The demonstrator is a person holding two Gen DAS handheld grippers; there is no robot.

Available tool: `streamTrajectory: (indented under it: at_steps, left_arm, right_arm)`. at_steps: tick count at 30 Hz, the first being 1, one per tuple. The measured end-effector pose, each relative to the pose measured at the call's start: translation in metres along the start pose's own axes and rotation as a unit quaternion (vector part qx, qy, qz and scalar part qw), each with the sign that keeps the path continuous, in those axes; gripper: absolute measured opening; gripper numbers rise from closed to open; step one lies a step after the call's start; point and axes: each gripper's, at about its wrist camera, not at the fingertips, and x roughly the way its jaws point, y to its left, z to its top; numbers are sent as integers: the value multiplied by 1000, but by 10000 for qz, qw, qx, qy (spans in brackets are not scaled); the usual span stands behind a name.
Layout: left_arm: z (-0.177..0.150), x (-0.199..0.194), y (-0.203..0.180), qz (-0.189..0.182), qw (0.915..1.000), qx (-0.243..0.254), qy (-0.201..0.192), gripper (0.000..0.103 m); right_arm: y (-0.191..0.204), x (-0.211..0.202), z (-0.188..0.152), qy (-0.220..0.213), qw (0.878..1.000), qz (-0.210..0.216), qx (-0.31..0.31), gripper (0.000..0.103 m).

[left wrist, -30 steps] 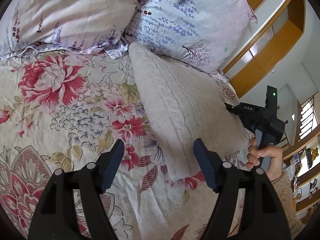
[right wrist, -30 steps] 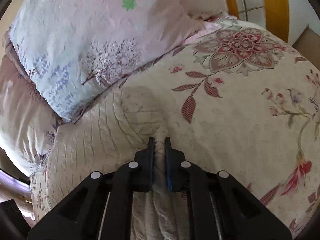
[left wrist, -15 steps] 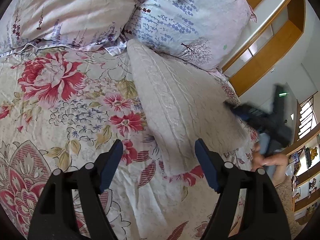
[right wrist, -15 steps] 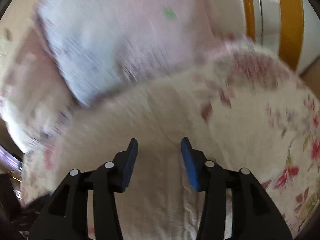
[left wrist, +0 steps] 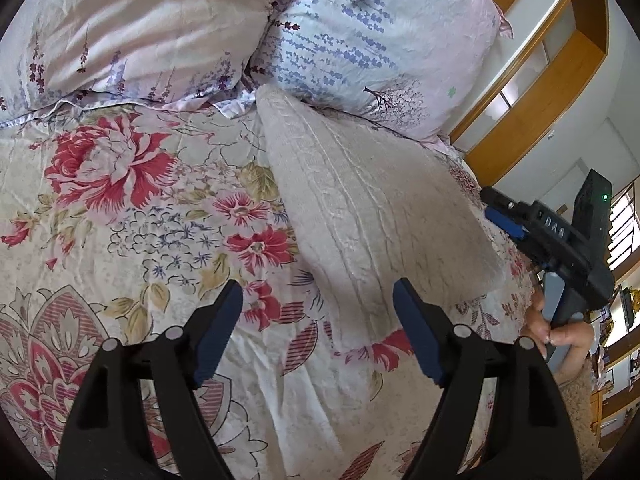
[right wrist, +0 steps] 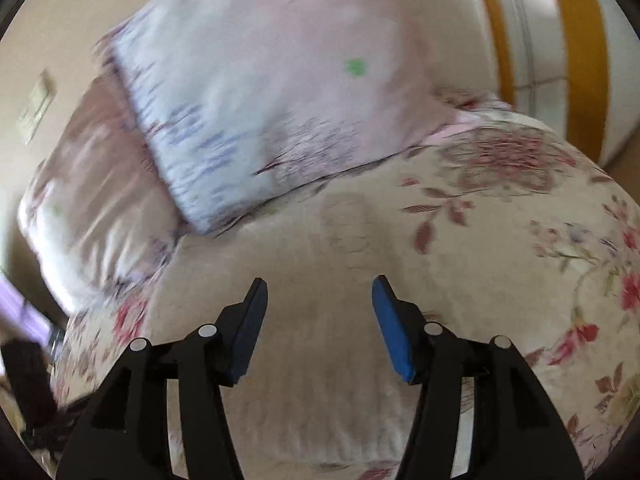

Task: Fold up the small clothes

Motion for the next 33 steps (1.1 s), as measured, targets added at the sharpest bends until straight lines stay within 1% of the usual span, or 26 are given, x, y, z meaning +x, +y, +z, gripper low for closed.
streamTrajectory:
  at_steps: [1, 2, 3, 4, 9, 12, 13, 14, 16, 17, 19, 20, 22, 24, 25, 28, 31, 33]
  left_arm:
    - [0, 1, 0, -14, 10000, -12, 17, 78]
    - [0, 2, -1, -4, 10000, -16, 33, 78]
    - [0, 2, -2, 21, 10000, -15, 45, 78]
    - [-1, 2, -2, 46, 10000, -4, 60, 79]
    - [0, -6, -1, 172, 9998, -18, -5, 86]
    - [1, -11, 0, 317, 9995, -7, -50, 91]
    - [1, -12, 0, 480, 9988, 33, -62, 95]
    - [2, -14, -1, 640, 9979, 79, -98, 97]
    - [4, -18, -2, 798, 9966, 154, -148, 99]
    - [5, -19, -3, 874, 9959, 175, -162, 101]
    - [11, -22, -6, 1087, 9936, 249, -176, 101]
    - [14, -22, -8, 1216, 9920, 299, -147, 101]
    - [23, -19, -11, 1456, 9885, 401, -22, 101]
    - [31, -15, -13, 1577, 9863, 482, 91, 101]
    - [35, -14, -14, 1575, 9861, 508, 126, 101]
    - [48, -6, -16, 1503, 9872, 509, 150, 101]
    - [61, 6, -19, 1384, 9890, 492, 194, 101]
    - [67, 16, -21, 1407, 9885, 509, 222, 101]
  right_arm:
    - [0, 17, -5, 406, 9990, -139, -80, 57]
    - [-1, 28, -9, 600, 9977, -298, -102, 58]
    - [-2, 32, -12, 545, 9976, -391, -173, 58]
    - [-2, 32, -12, 468, 9979, -397, -217, 59]
    - [-9, 29, -8, 611, 9978, -262, -34, 59]
    - [-5, 18, -5, 550, 9977, -399, -21, 59]
    - [-6, 13, -5, 507, 9978, -426, 13, 61]
    - [-7, 10, -5, 465, 9980, -426, 53, 63]
    - [-11, 2, -4, 373, 9979, -517, 118, 75]
    - [-12, -1, -2, 296, 9978, -581, 100, 77]
    - [-15, -7, 2, 257, 9976, -621, 134, 87]
    - [-17, -8, 3, 256, 9976, -619, 171, 89]
    - [-23, -10, 8, 279, 9973, -609, 295, 97]
    - [-27, -11, 12, 256, 9972, -584, 383, 98]
    - [-29, -9, 15, 297, 9968, -618, 416, 101]
    - [-32, -1, 22, 523, 9937, -881, 462, 102]
    - [-39, 10, 28, 705, 9933, -706, 591, 102]
    - [-44, 19, 32, 781, 9929, -586, 685, 102]
